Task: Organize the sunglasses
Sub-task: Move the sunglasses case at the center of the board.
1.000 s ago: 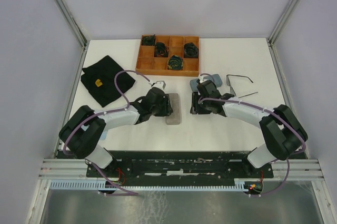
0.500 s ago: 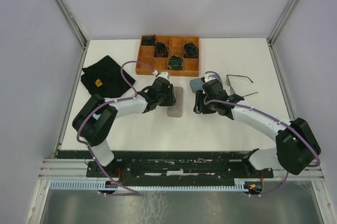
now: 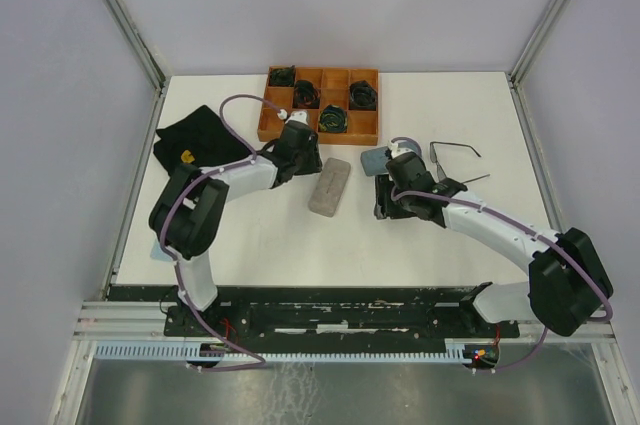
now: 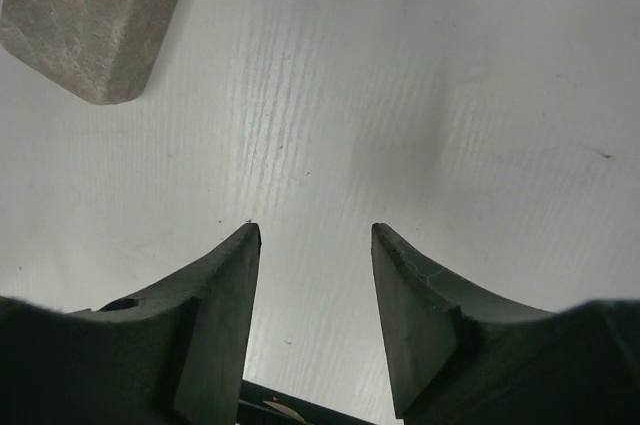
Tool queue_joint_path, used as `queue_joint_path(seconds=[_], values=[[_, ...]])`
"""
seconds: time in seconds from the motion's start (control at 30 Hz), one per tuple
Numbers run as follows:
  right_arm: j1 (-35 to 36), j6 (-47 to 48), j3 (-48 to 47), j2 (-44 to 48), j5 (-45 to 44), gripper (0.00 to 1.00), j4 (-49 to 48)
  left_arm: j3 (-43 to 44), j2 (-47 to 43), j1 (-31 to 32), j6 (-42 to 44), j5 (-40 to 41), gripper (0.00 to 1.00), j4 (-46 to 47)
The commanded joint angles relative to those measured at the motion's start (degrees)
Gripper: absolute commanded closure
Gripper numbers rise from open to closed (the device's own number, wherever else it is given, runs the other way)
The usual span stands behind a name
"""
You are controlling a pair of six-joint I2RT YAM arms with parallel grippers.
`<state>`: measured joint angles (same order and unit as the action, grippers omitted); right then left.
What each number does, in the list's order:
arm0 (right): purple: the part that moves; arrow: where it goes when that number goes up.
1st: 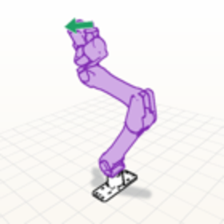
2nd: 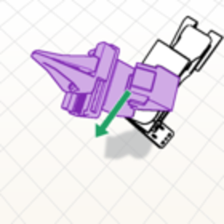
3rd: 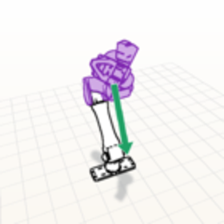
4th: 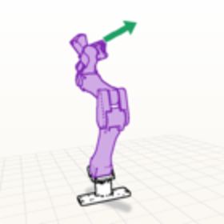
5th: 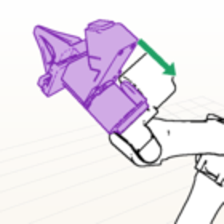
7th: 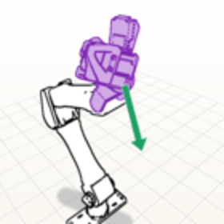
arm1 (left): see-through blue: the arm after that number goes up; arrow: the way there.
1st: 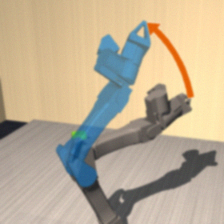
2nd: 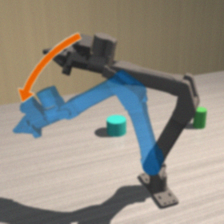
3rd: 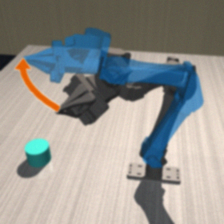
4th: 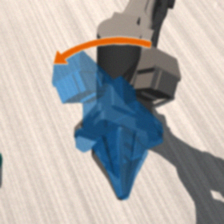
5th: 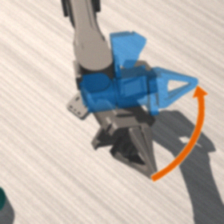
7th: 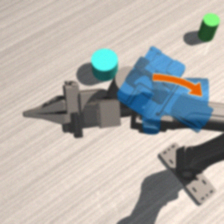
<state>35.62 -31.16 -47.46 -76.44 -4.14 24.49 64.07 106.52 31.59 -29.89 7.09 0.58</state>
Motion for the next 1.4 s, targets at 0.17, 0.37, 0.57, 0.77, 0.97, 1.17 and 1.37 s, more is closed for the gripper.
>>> queue_joint_path(seconds=[0.17,0.37,0.57,0.77,0.97,1.17,1.37], values=[[-0.3,1.4,-4.9,4.0,-8.5,0.36,5.3,-2.4,-14.4,-0.9,3.0,5.0,0.42,-5.3],[-1.1,0.7,-7.0,3.7,-11.8,0.32,6.4,-14.8,-25.0,6.7,-0.3,5.5,0.4,-5.3],[-0.9,-2.5,-9.5,-0.7,-6.7,0.21,3.0,-24.4,-35.8,11.2,-5.8,9.3,0.36,-7.7],[6.4,-12.2,-15.2,-9.8,-15.2,0.14,-2.4,-21.9,-54.1,11.2,-4.0,15.6,0.29,-20.3],[11.2,-20.1,-25.1,-21.9,-19.7,0.11,-1.8,-17.1,-63.6,11.1,0.3,21.0,0.27,-31.0],[13.4,-22.5,-35.7,-32.4,-22.7,0.1,5.0,-17.9,-70.1,11.1,0.6,21.6,0.27,-35.0],[14.1,-23.0,-41.2,-38.2,-24.0,0.1,9.1,-19.1,-72.3,11.1,1.5,21.3,0.27,-35.9]])
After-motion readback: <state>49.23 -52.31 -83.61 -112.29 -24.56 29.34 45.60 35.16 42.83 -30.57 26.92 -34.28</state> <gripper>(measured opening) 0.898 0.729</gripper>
